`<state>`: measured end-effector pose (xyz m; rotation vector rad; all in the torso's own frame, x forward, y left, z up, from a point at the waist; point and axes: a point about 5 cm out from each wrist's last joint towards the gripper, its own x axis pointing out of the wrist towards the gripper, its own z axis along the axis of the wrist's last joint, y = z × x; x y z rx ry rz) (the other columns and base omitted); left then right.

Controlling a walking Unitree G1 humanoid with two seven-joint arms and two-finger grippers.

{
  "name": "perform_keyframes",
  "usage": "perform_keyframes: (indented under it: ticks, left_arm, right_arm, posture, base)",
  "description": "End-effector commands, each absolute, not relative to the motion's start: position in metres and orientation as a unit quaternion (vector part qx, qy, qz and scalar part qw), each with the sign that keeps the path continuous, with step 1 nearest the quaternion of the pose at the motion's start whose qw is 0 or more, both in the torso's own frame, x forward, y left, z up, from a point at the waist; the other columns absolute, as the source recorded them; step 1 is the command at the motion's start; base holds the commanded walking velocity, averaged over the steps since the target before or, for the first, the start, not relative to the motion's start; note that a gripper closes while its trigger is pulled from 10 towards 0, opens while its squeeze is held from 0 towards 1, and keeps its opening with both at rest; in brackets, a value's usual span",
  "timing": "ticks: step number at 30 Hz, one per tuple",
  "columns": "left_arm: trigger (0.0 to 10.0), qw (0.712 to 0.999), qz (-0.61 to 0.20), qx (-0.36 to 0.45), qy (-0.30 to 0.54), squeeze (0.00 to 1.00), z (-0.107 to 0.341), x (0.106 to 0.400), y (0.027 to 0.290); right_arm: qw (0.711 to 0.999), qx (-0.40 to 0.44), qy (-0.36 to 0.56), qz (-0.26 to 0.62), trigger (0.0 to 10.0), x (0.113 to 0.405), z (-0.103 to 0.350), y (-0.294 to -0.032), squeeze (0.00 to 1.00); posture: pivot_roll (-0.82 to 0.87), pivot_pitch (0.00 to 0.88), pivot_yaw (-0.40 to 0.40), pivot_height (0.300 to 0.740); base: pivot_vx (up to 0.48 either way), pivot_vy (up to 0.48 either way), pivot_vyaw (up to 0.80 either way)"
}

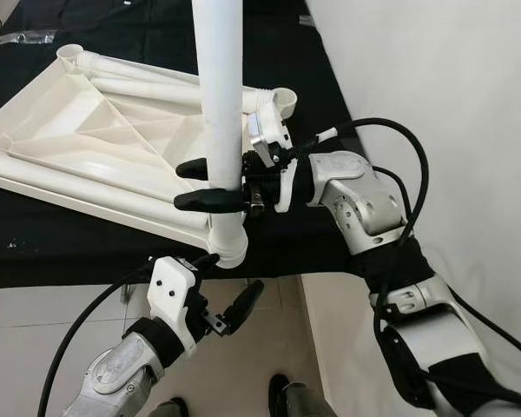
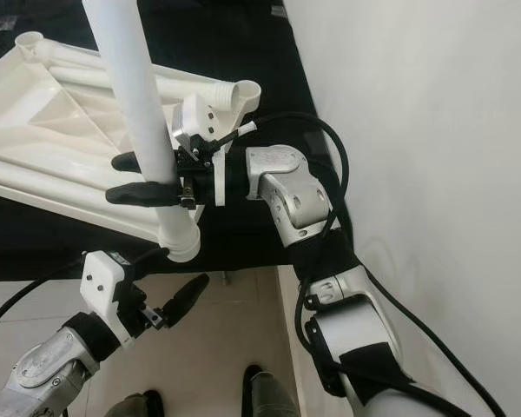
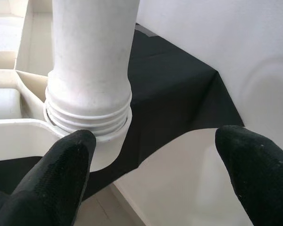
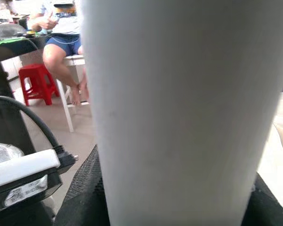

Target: Building children table

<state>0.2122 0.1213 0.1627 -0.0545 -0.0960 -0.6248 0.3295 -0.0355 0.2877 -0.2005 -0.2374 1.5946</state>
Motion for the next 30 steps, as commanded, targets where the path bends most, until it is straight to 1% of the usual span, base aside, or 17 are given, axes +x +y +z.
perform_keyframes:
  ticks: [1, 2, 4, 5, 6, 7, 8, 9, 10, 11, 13, 21, 22, 25, 26, 29, 30]
  left_arm:
    - [10.0, 0.951, -0.306, -0.028, -0.04, 0.0, 0.158, 0.21, 0.121]
    - [10.0, 0.951, -0.306, -0.028, -0.04, 0.0, 0.158, 0.21, 0.121]
    - [10.0, 0.951, -0.305, -0.028, -0.04, 0.0, 0.158, 0.21, 0.121]
    - [10.0, 0.951, -0.305, -0.029, -0.04, 0.0, 0.158, 0.21, 0.121]
    - [10.0, 0.951, -0.305, -0.029, -0.04, 0.0, 0.158, 0.21, 0.121]
    - [10.0, 0.951, -0.306, -0.029, -0.04, 0.0, 0.159, 0.21, 0.121]
    - [10.0, 0.951, -0.306, -0.029, -0.04, 0.0, 0.159, 0.21, 0.122]
    - [10.0, 0.951, -0.306, -0.029, -0.04, 0.0, 0.159, 0.21, 0.122]
    - [10.0, 0.951, -0.306, -0.029, -0.04, 0.0, 0.159, 0.211, 0.122]
    - [10.0, 0.95, -0.307, -0.029, -0.04, 0.0, 0.159, 0.211, 0.122]
    - [10.0, 0.95, -0.31, -0.029, -0.038, 0.0, 0.158, 0.212, 0.122]
    - [10.0, 0.95, -0.308, -0.026, -0.038, 0.0, 0.157, 0.213, 0.122]
    - [10.0, 0.951, -0.307, -0.025, -0.039, 0.0, 0.157, 0.213, 0.122]
    - [10.0, 0.951, -0.306, -0.025, -0.039, 0.0, 0.157, 0.213, 0.123]
    - [10.0, 0.951, -0.305, -0.024, -0.04, 0.0, 0.157, 0.213, 0.123]
    - [10.0, 0.951, -0.305, -0.024, -0.04, 0.0, 0.157, 0.213, 0.123]
    - [10.0, 0.951, -0.306, -0.025, -0.04, 0.0, 0.157, 0.213, 0.122]
  right_arm:
    - [0.705, -0.088, -0.085, 0.699, 0.0, 0.333, 0.274, -0.034, 0.0]
    - [0.705, -0.088, -0.085, 0.699, 0.0, 0.333, 0.274, -0.034, 0.0]
    - [0.764, -0.077, -0.076, 0.636, 0.0, 0.337, 0.264, -0.034, 0.0]
    - [0.785, -0.074, -0.074, 0.611, 0.0, 0.338, 0.261, -0.033, 0.0]
    - [0.785, -0.074, -0.074, 0.611, 0.0, 0.338, 0.261, -0.033, 0.0]
    - [0.866, -0.077, -0.066, 0.489, 0.0, 0.346, 0.253, -0.033, 0.0]
    - [0.936, -0.081, -0.065, 0.337, 0.0, 0.352, 0.248, -0.041, 0.0]
    - [0.936, -0.081, -0.065, 0.337, 0.0, 0.352, 0.248, -0.041, 0.0]
    - [0.957, -0.06, -0.057, 0.278, 0.0, 0.342, 0.239, -0.038, 0.0]
    - [0.968, -0.053, -0.058, 0.237, 0.0, 0.332, 0.235, -0.037, 0.0]
    - [0.96, -0.035, -0.058, 0.273, 0.0, 0.319, 0.234, -0.021, 0.0]
    - [0.952, -0.031, -0.069, 0.295, 0.0, 0.325, 0.242, -0.008, 0.0]
    - [0.95, -0.026, -0.069, 0.305, 10.0, 0.325, 0.243, -0.005, 0.0]
    - [0.942, -0.018, -0.072, 0.326, 10.0, 0.324, 0.246, 0.0, 0.0]
    - [0.932, -0.01, -0.075, 0.354, 10.0, 0.318, 0.249, 0.007, 0.98]
    - [0.927, -0.003, -0.071, 0.367, 10.0, 0.316, 0.25, 0.007, 1.0]
    - [0.913, 0.017, -0.07, 0.402, 10.0, 0.317, 0.254, 0.004, 1.0]
  posture:
    - [0.01, 0.254, -0.068, 0.74]
    - [0.01, 0.254, -0.068, 0.74]
    - [0.0, 0.255, -0.069, 0.74]
    - [0.0, 0.255, -0.069, 0.74]
    - [0.0, 0.255, -0.069, 0.74]
    - [0.0, 0.259, -0.071, 0.74]
    - [-0.01, 0.259, -0.067, 0.74]
    - [-0.01, 0.259, -0.067, 0.74]
    - [-0.01, 0.258, -0.058, 0.74]
    - [-0.01, 0.26, -0.056, 0.74]
    - [-0.02, 0.248, -0.058, 0.74]
    - [0.0, 0.237, -0.064, 0.74]
    - [0.0, 0.237, -0.064, 0.74]
    - [0.0, 0.237, -0.064, 0.74]
    - [0.0, 0.234, -0.066, 0.74]
    - [0.0, 0.232, -0.065, 0.74]
    - [0.0, 0.233, -0.065, 0.74]
  base:
    - [0.0, 0.0, 0.0]
    - [0.0, 0.0, 0.0]
    - [0.0, 0.0, 0.0]
    - [0.0, 0.0, 0.0]
    - [0.0, 0.0, 0.0]
    - [0.0, 0.0, 0.0]
    - [0.0, 0.0, 0.0]
    - [0.0, 0.0, 0.0]
    - [0.0, 0.0, 0.0]
    - [0.0, 0.0, 0.0]
    - [0.0, 0.0, 0.0]
    - [0.0, 0.0, 0.0]
    - [0.0, 0.0, 0.0]
    - [0.0, 0.0, 0.0]
    - [0.0, 0.0, 0.0]
    - [0.0, 0.0, 0.0]
    - [0.0, 0.0, 0.0]
